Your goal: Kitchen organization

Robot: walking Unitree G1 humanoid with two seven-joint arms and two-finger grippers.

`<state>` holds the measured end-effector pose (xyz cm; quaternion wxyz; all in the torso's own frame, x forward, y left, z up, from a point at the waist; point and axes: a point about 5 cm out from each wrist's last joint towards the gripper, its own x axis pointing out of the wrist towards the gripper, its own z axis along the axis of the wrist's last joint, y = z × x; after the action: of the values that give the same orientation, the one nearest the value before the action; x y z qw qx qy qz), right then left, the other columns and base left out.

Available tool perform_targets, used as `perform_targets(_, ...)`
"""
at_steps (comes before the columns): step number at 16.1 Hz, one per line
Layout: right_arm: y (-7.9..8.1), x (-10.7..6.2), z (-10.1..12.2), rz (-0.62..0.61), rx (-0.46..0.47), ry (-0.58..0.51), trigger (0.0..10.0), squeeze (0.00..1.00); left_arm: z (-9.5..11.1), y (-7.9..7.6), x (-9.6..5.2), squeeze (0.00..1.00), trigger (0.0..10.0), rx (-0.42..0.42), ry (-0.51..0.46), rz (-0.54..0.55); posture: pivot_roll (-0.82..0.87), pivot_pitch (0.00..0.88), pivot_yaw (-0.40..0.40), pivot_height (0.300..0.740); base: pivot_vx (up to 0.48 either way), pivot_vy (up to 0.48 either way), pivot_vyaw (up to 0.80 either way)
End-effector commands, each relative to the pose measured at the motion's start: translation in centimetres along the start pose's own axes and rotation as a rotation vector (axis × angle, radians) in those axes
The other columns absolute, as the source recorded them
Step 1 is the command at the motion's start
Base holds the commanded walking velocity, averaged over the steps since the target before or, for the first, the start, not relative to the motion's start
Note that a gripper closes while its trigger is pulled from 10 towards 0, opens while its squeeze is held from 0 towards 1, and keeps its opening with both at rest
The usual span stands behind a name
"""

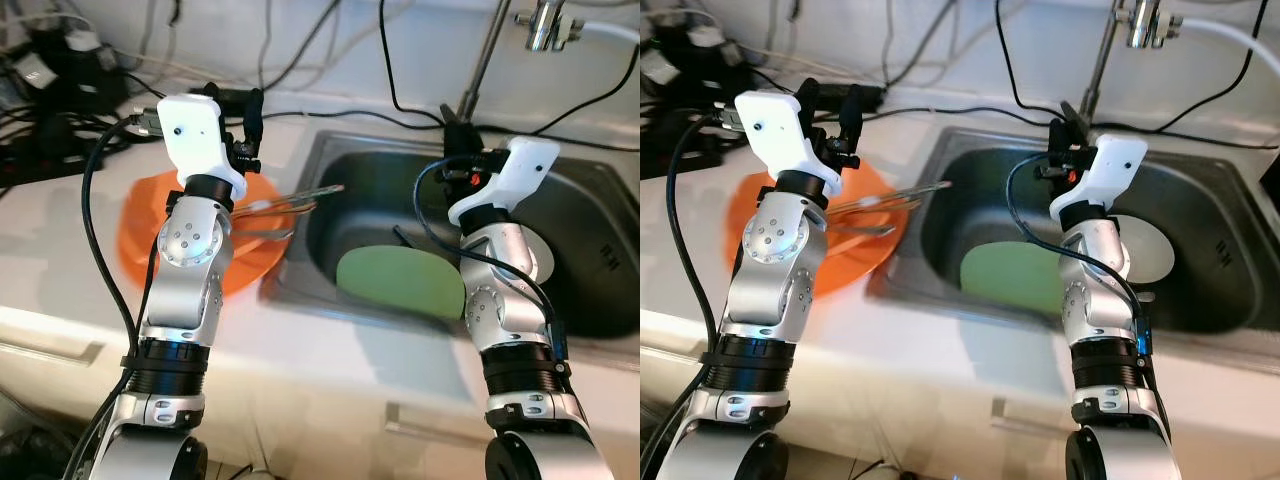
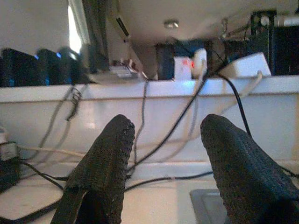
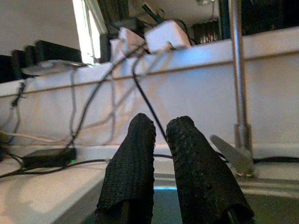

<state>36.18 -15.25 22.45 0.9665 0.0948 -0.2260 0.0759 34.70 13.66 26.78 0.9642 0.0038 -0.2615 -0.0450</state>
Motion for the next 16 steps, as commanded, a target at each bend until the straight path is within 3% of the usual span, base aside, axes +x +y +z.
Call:
perform_targets(1, 0.17, 0.26, 0.46, 0.006, -0.007, -0.022, 10.0, 0.00, 0.42, 0.11, 0.02, 0.00, 10.0, 0.005, -0.018, 0.008, 0.11, 0.028, 0.018, 0.740, -0.311, 0.000, 0.00)
perform_targets(7, 0.08, 0.21, 0.43, 0.000, -0.006, -0.023, 10.0, 0.00, 0.57, 0.41, 0.37, 0.00, 10.0, 0.019, -0.021, 0.030, 0.11, 0.029, 0.021, 0.740, 0.000, 0.000, 0.00)
perform_targets(16, 0.05, 0.20, 0.35, 0.002, -0.011, -0.016, 10.0, 0.00, -0.07, 0.75, -0.46, 0.00, 10.0, 0.023, 0.010, 0.033, 0.11, 0.030, 0.016, 0.740, 0.000, 0.000, 0.00)
